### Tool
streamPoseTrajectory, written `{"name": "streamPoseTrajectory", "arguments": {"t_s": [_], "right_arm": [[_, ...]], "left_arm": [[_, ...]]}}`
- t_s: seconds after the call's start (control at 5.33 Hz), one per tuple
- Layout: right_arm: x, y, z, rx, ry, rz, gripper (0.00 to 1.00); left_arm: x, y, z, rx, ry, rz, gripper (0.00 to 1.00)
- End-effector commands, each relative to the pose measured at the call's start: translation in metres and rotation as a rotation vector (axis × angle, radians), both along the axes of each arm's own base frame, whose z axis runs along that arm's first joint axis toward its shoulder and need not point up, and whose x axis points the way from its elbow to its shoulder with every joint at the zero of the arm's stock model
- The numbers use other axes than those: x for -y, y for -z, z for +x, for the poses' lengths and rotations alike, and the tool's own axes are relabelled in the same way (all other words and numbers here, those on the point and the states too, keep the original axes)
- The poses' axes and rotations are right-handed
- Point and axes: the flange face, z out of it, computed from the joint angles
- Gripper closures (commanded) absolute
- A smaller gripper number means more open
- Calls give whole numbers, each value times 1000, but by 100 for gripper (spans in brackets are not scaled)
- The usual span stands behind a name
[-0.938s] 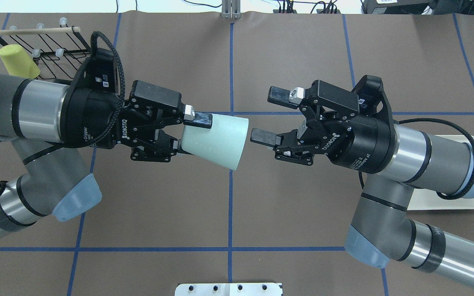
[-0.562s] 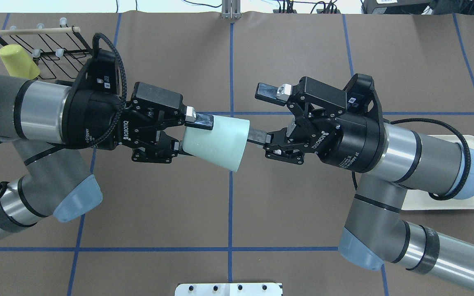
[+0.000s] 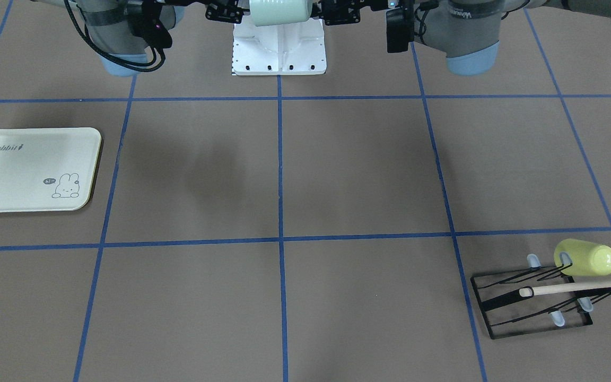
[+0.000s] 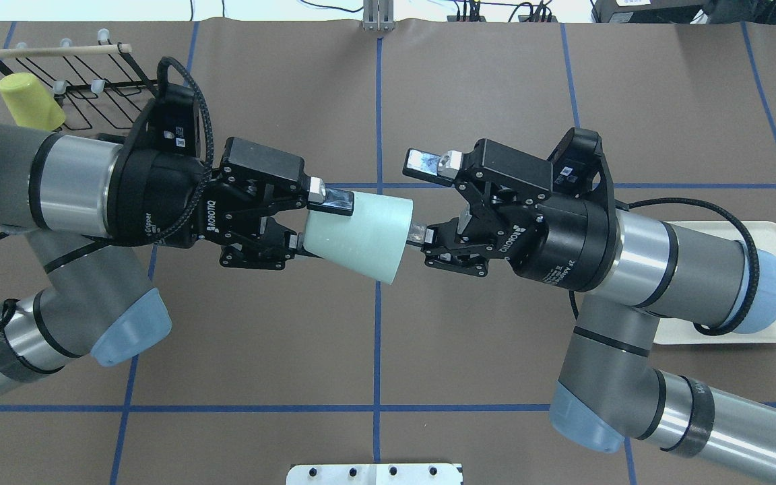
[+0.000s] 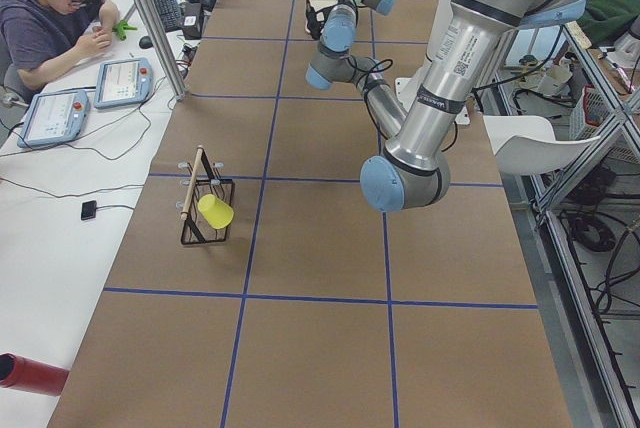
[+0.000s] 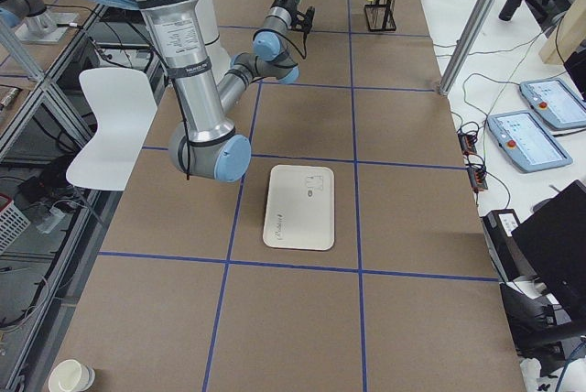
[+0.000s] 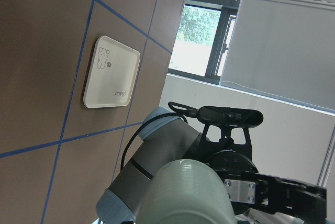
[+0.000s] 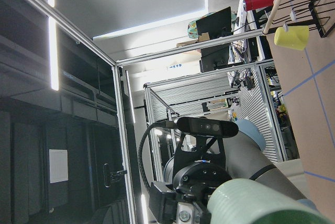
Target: Left arm grabs green cup and hands to right arm on tray
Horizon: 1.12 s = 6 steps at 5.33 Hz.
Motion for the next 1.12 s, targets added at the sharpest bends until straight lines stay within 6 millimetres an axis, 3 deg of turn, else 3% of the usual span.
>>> {"name": "streamPoseTrajectory", "arguments": {"t_s": [0.0,0.19,0.38,0.56,0.75,0.94], "right_arm": [[-2,0,-3,-13,-4,8,3],[-2,1,-4,-27,-13,10,3],[-2,1,-4,-26,-13,10,16],[-2,2,-4,-26,-10,14,62],[-3,2,-3,-27,-8,16,90],[-3,-1,-4,-35,-7,16,100]], "left_arm": [[-1,4,-1,-5,-2,2,100],[-1,5,-1,-6,-3,2,100],[-1,5,0,-5,-1,3,100],[0,4,1,-2,0,3,100],[0,4,1,-1,0,2,100],[0,5,0,-4,1,5,95]]}}
